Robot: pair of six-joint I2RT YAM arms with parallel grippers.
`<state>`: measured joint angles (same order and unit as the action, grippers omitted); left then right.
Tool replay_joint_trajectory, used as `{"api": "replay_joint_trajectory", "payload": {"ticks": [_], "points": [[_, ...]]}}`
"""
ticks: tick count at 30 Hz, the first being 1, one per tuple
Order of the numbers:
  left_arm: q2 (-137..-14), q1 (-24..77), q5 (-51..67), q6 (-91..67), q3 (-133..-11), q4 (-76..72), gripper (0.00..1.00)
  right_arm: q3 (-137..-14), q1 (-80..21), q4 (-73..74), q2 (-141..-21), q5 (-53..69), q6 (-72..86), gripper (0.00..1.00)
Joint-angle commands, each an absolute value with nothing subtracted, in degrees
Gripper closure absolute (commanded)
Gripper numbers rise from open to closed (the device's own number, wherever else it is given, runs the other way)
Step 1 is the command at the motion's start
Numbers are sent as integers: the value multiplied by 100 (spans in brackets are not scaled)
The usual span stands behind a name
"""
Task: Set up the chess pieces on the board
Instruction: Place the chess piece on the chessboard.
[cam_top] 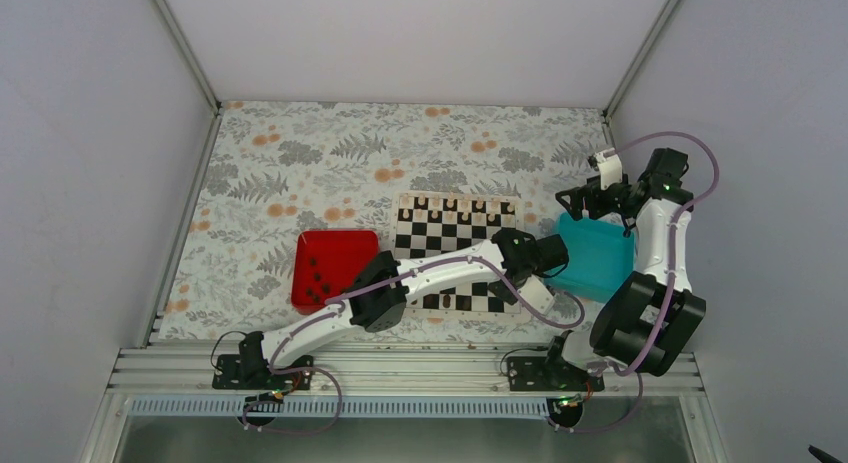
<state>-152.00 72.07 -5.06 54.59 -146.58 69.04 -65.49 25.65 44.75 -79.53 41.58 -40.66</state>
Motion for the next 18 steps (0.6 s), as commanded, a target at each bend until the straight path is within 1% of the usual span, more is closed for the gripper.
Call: {"api": "replay_joint_trajectory", "payload": {"ticks": [1, 18], "points": [[-15247, 7212, -554, 5510, -14626, 6924, 92, -6448, 2637, 4384, -7963, 4395, -4104, 0], [-14880, 7347, -289, 5417, -14664, 7057, 92, -6385, 2637, 4351, -8032, 4418, -4131, 0]]}}
